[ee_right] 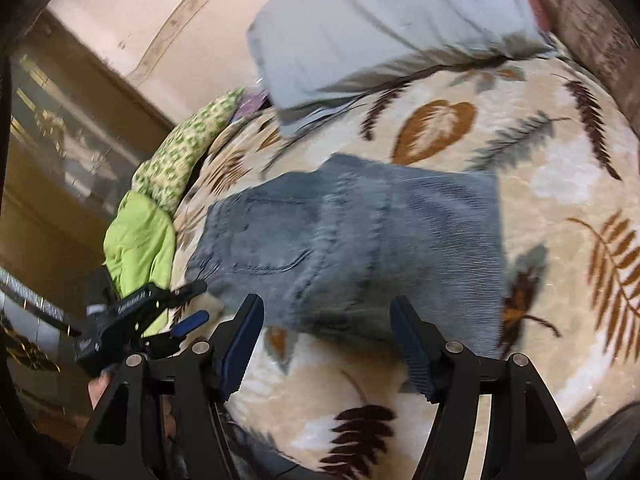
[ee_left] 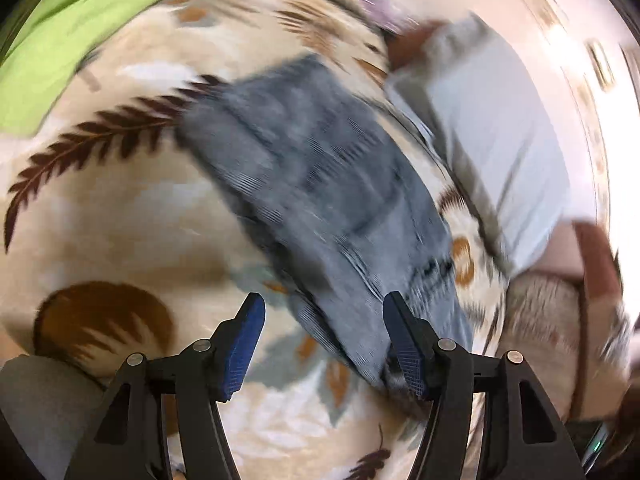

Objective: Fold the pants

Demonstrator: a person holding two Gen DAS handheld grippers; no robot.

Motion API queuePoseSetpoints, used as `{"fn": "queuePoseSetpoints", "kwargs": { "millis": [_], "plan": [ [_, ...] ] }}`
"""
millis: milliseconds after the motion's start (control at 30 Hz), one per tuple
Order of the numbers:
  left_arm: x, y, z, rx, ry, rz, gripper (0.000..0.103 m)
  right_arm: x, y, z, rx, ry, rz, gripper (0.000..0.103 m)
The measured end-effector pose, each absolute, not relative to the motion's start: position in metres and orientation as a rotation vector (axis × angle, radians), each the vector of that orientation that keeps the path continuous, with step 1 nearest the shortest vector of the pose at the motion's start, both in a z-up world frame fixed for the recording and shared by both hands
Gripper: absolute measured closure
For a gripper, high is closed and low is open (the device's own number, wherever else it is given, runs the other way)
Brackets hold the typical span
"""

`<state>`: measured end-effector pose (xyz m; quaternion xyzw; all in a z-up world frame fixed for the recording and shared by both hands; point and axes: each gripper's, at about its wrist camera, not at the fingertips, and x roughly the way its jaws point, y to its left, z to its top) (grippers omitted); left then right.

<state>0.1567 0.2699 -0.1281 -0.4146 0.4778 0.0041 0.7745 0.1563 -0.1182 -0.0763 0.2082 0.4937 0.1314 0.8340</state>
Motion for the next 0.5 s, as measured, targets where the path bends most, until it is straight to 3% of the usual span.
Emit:
{"fn": "queuePoseSetpoints", "kwargs": {
  "millis": [300,500],
  "plan": [
    [0.178,0.318,-0.172,-1.126,1.014,0.142,0.039,0.170,-0.080,-0.084,0.384,1.076,0.343,0.032],
    [0.203,0.316,-0.183,-1.086,0.992,0.163,0.040,0.187,-0.073,-0.097,0.379,1.093,0.342,0.032]
  ]
}}
